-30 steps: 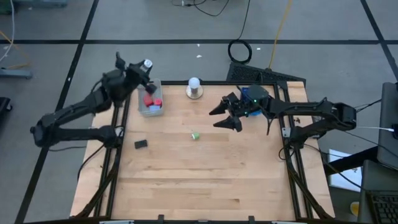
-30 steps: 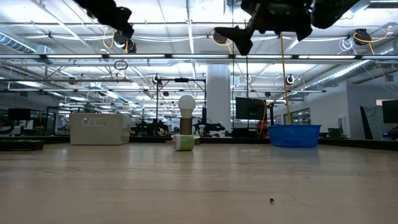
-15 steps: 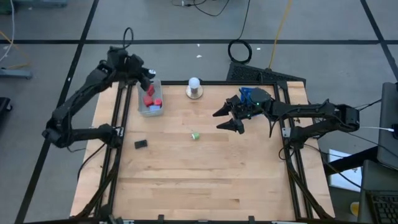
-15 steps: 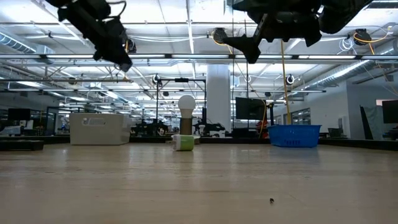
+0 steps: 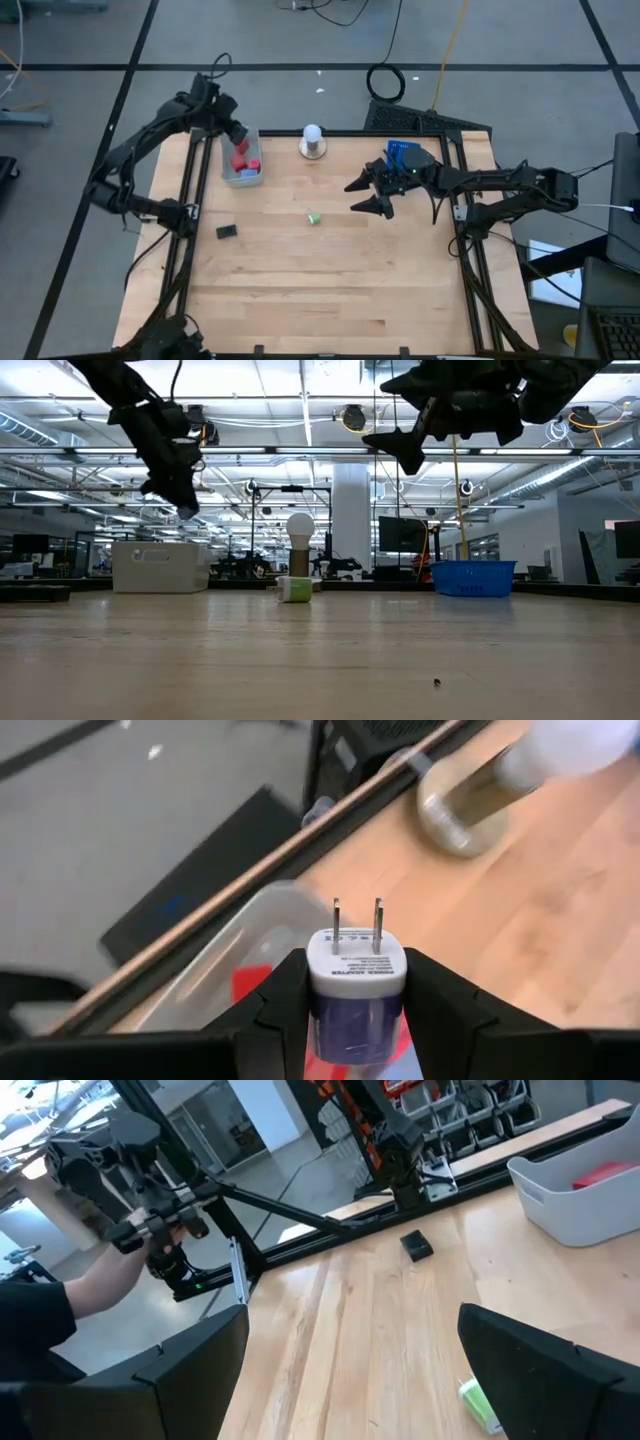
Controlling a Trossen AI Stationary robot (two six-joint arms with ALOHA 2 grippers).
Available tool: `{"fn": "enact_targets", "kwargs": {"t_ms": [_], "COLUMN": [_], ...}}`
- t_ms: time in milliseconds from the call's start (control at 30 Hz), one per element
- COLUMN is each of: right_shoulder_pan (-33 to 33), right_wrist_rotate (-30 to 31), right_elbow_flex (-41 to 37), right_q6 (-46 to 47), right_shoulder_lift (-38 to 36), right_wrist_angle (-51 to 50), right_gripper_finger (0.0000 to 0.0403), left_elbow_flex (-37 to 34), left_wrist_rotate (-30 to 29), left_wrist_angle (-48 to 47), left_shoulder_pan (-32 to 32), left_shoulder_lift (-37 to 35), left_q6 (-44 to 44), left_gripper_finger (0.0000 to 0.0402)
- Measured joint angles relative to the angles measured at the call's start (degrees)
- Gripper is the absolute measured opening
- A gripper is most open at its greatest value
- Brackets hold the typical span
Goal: Pick & Place Office items
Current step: Put the violet charger adapter into the gray bin, then put the green charger adapter into the gray bin
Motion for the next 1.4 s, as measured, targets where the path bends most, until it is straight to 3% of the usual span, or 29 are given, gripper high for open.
{"fn": "enact_targets", "kwargs": {"t_ms": [133, 300, 600, 900, 967, 1200, 1400], "right_shoulder_pan": [0.0, 0.0, 0.0, 0.0, 0.0, 0.0, 0.0], "right_wrist_rotate": [0.0, 0.0, -0.1, -0.2, -0.2, -0.2, -0.2], "right_elbow_flex": [-0.6, -1.8, -3.0, -3.0, -3.0, -3.0, -3.0], "right_q6": [-0.4, -0.6, 0.4, 0.4, 0.4, 0.4, 0.5], "right_shoulder_lift": [0.0, 0.0, 0.0, 0.0, 0.0, 0.0, 0.0], "right_wrist_angle": [0.1, 1.0, 4.1, 4.1, 4.1, 4.1, 4.0], "right_gripper_finger": [0.0352, 0.0352, 0.0352, 0.0352, 0.0352, 0.0352, 0.0352], "left_elbow_flex": [0.0, 0.0, -0.1, -0.1, -0.1, -0.1, -0.1], "left_wrist_rotate": [-5.8, -7.5, -14.2, -16.3, -16.3, -16.4, -16.4], "left_wrist_angle": [-3.5, -8.2, -8.0, -8.5, -8.4, -8.4, -8.4], "left_shoulder_pan": [0.0, -0.3, -2.6, -2.5, -2.5, -2.5, -3.6], "left_shoulder_lift": [1.6, 3.5, 3.9, 3.9, 3.9, 3.9, 3.9], "left_q6": [0.2, 0.6, -0.9, -1.5, -1.6, -1.7, -1.7], "left_gripper_finger": [0.0127, 0.0127, 0.0127, 0.0128, 0.0152, 0.0295, 0.0344]}}
